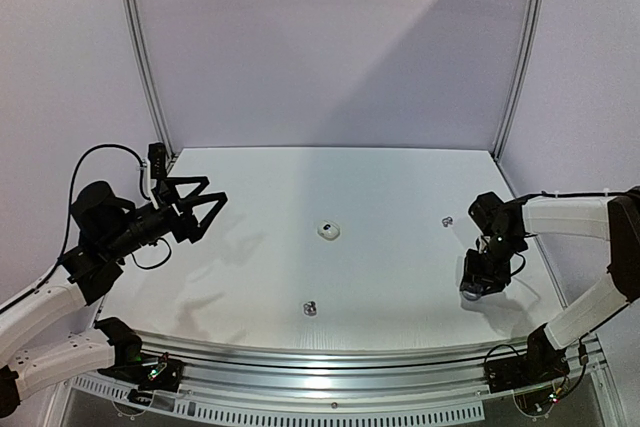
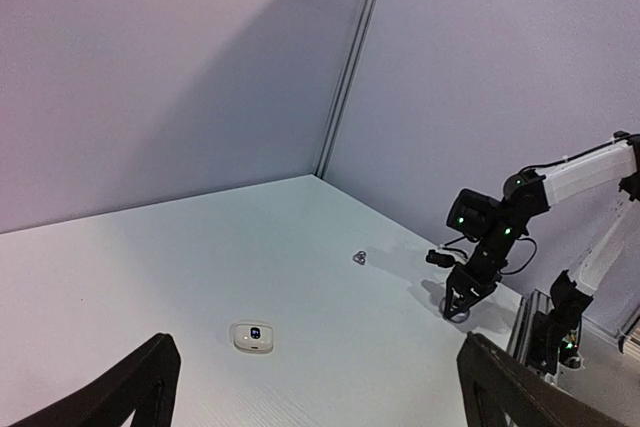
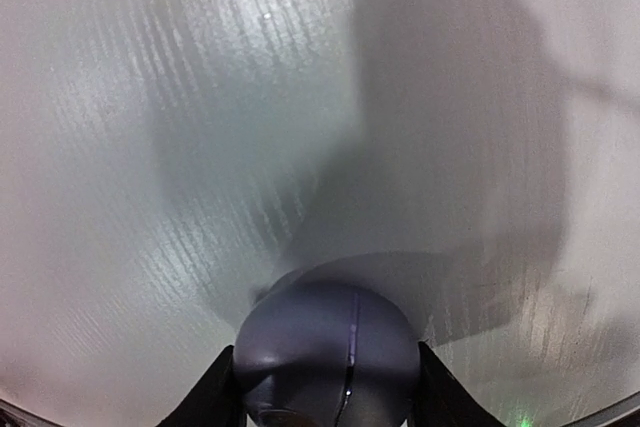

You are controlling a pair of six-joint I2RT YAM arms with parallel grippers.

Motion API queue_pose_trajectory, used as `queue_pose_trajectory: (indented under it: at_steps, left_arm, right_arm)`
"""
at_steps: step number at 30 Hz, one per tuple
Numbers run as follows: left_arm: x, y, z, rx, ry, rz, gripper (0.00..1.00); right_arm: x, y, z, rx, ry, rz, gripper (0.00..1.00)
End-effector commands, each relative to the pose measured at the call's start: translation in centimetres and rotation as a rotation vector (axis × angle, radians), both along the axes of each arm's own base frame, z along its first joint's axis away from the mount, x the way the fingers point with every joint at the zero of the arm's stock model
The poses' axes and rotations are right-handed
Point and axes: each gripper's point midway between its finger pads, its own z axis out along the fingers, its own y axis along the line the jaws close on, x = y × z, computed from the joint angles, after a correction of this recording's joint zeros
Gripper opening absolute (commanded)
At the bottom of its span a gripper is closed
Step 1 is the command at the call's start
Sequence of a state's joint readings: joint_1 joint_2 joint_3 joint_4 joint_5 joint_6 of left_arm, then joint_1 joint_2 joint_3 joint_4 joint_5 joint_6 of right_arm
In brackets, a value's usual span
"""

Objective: Insert the wireless bluetooth earbuds into the charging case
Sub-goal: Pick up the charging case from the center of the board, then pass from the right arm to the left

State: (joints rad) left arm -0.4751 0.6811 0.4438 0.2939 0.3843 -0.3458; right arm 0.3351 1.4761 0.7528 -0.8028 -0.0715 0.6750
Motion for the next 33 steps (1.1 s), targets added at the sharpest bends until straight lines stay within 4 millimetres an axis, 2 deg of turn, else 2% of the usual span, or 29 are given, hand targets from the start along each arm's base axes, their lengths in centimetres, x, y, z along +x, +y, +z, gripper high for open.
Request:
queue_pose_trajectory:
  at_steps: [1,3,4,7,9,11,12,13,15,16,18,19,23,27,31,33]
  left_arm:
    - [0.3,0.3,-0.7,0.006,0.013,0.011,0.99]
    - [0.3,0.1,-0.6,-0.005,0.030,-0.001,0.99]
    - [0.1,-0.1,-0.4,-0.009,0.035,-0.017,0.99]
    - [-0.5,-0.7,0.5,-0.011,0.027,-0.070,0.97]
    - [-1.1,-1.2,1.4,-0.006,0.004,-0.120,0.97]
    - [-2.5,-2.3,2.8,-0.002,-0.051,-0.228,0.97]
    - [-3.8,-2.9,3.3,0.005,-0.085,-0.312,0.97]
    - [-4.9,-3.4,3.7,0.014,-0.111,-0.384,0.97]
    - [-6.0,-4.1,4.0,0.038,-0.119,-0.474,0.97]
    - [-6.2,-4.3,4.1,0.051,-0.115,-0.496,0.97]
    - [-6.4,-4.6,4.2,0.075,-0.098,-0.532,0.97]
    - [-6.6,-4.6,4.4,0.079,-0.088,-0.544,0.97]
    - [-6.0,-4.6,5.3,0.075,-0.053,-0.524,0.98]
    - [-4.7,-4.5,5.1,0.076,-0.017,-0.459,0.93]
    - [-2.9,-4.5,4.2,0.090,0.040,-0.391,0.75]
    - [-2.9,-4.7,4.4,0.095,0.028,-0.397,0.73]
  right_arm:
    - [2.8,2.1,3.6,0.060,-0.142,0.064,0.19]
    - [5.0,3.9,7.0,0.067,-0.271,0.145,0.18]
    - [6.2,5.4,9.4,0.070,-0.358,0.204,0.18]
    - [8.6,10.7,18.0,-0.015,-0.690,0.434,0.18]
    - [8.9,14.6,23.5,-0.086,-0.898,0.601,0.16]
    - [8.7,18.2,28.4,-0.166,-1.069,0.724,0.12]
    - [8.6,20.3,30.0,-0.227,-1.134,0.821,0.12]
    - [8.2,22.2,32.4,-0.258,-1.210,0.871,0.12]
    - [7.6,25.9,34.5,-0.364,-1.311,1.010,0.11]
    - [7.5,28.1,34.2,-0.454,-1.331,1.129,0.11]
    - [6.6,31.6,34.9,-0.537,-1.406,1.259,0.09]
    - [6.2,33.5,34.5,-0.585,-1.430,1.362,0.09]
    - [4.3,38.4,35.1,-0.573,-1.534,1.539,0.09]
    - [2.5,41.6,35.7,-0.501,-1.605,1.602,0.10]
    - [0.4,43.8,36.2,-0.432,-1.650,1.664,0.12]
    - [-0.4,44.6,35.8,-0.408,-1.648,1.700,0.12]
